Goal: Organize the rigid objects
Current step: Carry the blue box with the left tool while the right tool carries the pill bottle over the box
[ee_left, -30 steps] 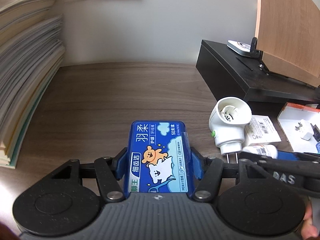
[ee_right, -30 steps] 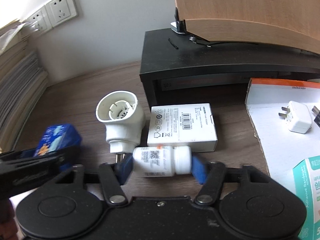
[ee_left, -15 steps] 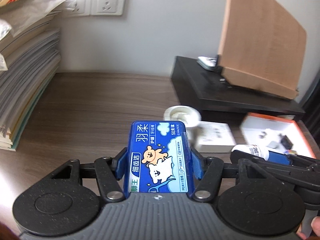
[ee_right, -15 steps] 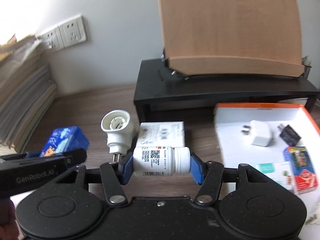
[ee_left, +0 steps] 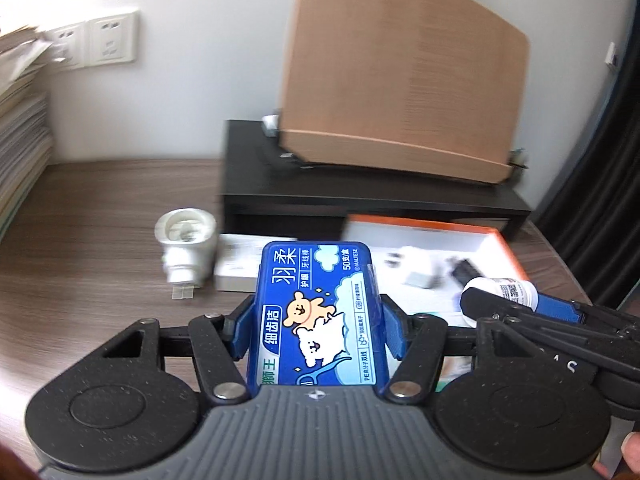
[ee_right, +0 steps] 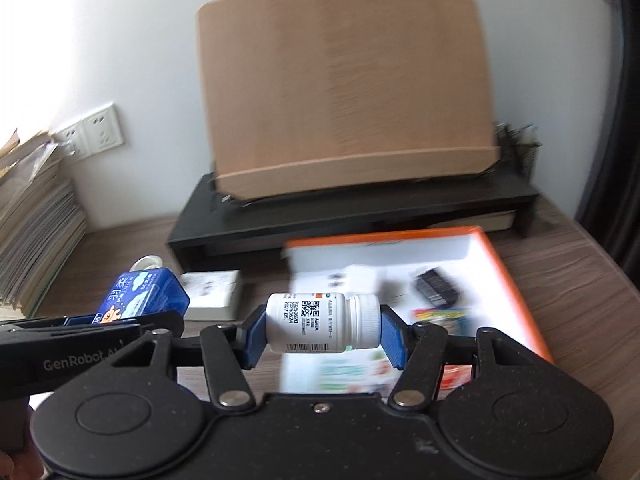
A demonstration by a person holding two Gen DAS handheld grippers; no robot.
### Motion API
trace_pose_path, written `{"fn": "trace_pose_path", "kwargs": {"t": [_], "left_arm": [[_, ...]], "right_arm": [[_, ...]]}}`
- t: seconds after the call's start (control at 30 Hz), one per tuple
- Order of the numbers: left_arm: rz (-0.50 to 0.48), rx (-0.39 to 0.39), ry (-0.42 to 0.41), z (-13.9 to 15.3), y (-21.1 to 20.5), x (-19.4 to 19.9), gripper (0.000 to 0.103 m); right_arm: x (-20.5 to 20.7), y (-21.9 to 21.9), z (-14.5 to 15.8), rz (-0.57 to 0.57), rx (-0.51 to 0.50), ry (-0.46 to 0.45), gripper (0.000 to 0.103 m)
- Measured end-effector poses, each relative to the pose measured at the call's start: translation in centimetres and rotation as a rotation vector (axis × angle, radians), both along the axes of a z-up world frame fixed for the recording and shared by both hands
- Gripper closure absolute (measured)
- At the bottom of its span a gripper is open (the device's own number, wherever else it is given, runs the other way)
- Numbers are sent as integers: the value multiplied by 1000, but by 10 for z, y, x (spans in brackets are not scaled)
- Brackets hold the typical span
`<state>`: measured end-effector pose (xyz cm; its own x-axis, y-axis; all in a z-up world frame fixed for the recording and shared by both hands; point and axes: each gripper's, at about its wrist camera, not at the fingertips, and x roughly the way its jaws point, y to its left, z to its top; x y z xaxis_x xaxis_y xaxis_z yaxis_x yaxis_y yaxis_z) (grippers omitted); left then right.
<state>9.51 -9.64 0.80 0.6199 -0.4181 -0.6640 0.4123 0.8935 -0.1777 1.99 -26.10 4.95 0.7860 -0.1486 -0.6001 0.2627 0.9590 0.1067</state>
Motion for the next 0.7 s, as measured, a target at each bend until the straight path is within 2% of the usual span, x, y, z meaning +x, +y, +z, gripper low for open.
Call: {"fn": "trace_pose_path", "kwargs": {"t": [0.33,0.7], "left_arm": [[-35,19,13,1,-84,-17,40],[-27,58,-16,8,-121,-30,40]], "right_arm": [[-37,-78,11,-28,7,-43,34],[-39,-113,16,0,22,-73,34]]}}
